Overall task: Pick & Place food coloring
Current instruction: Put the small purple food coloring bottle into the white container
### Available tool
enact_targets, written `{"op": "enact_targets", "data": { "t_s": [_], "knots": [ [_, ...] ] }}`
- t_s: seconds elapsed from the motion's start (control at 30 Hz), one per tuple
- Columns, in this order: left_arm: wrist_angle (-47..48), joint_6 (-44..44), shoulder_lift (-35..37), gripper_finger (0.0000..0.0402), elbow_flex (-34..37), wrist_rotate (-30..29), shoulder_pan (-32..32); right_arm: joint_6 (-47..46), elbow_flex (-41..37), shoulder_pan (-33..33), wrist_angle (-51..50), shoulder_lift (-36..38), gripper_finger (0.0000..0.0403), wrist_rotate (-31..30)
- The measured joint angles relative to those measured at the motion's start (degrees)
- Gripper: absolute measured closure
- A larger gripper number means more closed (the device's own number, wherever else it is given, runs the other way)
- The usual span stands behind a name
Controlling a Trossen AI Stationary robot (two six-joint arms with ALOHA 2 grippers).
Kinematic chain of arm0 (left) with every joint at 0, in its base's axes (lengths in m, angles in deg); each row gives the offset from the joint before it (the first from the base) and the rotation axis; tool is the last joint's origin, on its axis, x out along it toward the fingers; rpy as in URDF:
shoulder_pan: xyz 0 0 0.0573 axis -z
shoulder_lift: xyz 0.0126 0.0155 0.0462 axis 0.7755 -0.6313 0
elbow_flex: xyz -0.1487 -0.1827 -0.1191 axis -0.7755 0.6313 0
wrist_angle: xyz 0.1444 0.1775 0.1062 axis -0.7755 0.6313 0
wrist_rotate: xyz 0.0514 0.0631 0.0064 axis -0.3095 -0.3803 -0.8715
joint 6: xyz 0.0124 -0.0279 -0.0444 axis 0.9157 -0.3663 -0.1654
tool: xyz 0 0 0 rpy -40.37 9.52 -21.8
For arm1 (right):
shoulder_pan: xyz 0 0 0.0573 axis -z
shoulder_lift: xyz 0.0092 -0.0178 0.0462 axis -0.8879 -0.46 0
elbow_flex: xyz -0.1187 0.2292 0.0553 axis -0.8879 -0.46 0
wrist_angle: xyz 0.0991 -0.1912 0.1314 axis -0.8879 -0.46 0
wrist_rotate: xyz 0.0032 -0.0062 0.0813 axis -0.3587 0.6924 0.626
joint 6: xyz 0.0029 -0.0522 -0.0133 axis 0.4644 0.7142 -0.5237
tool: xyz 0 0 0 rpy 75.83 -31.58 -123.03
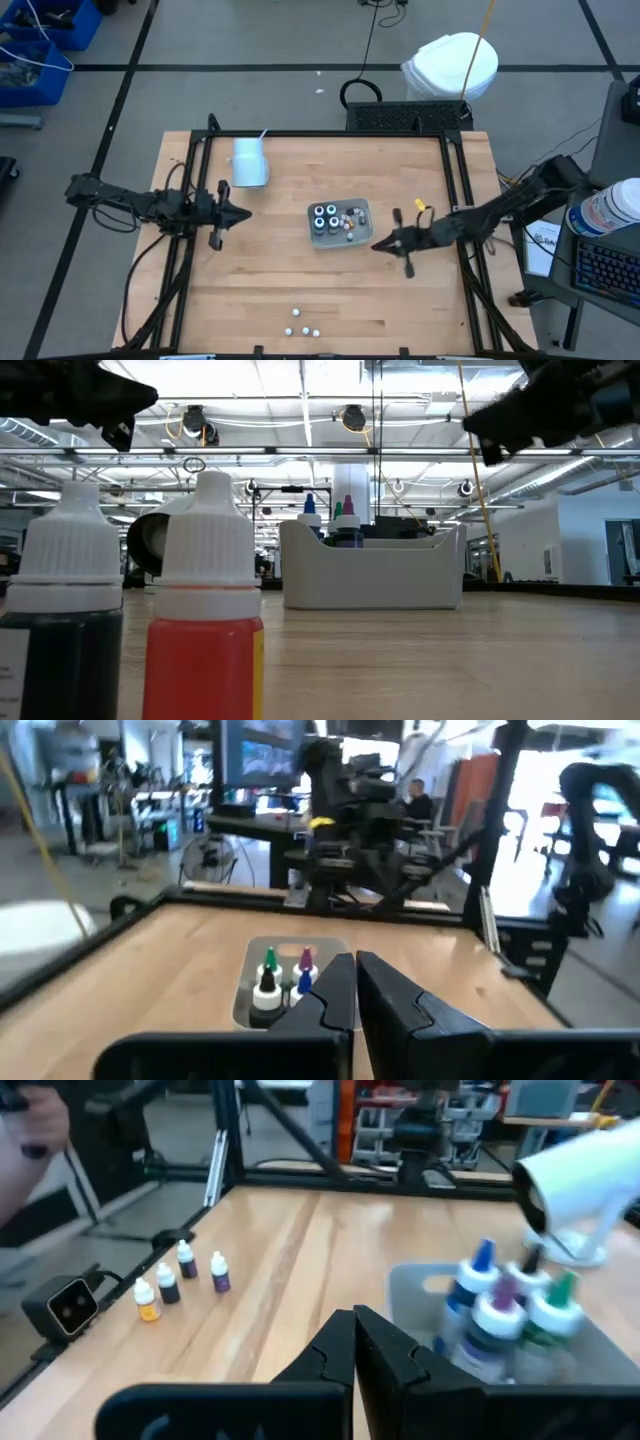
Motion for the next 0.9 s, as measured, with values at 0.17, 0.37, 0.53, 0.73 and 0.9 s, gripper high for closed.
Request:
{"op": "enact_targets", "data": {
  "t_s": [0.17, 0.37, 0.53, 0.73, 0.9],
  "knots": [
    [0.02, -2.38, -0.3, 0.0386, 0.0, -0.16, 0.34, 2.5, 11.97, -1.84, -3.69, -13.04, 0.0403, 0.75],
    [-5.03, 0.65, -7.43, 0.0394, 0.02, -5.18, 3.68, 3.03, 25.88, -4.71, -14.53, -24.39, 0.0403, 2.96],
    [-12.18, 1.84, -16.69, 0.0388, 0.02, -9.87, 6.84, -0.59, 37.06, -6.09, -28.82, -30.54, 0.0403, 2.91],
    [-19.43, 0.63, -28.63, 0.0397, 0.02, -10.01, 9.2, -1.08, 49.62, -5.96, -36.62, -37.8, 0.0403, 6.47],
    [-28.04, 1.85, -34.0, 0.038, 0.0, -10.06, 9.43, -4.76, 60.74, -6.37, -40.9, -44.05, 0.0403, 7.41]
  ]
}}
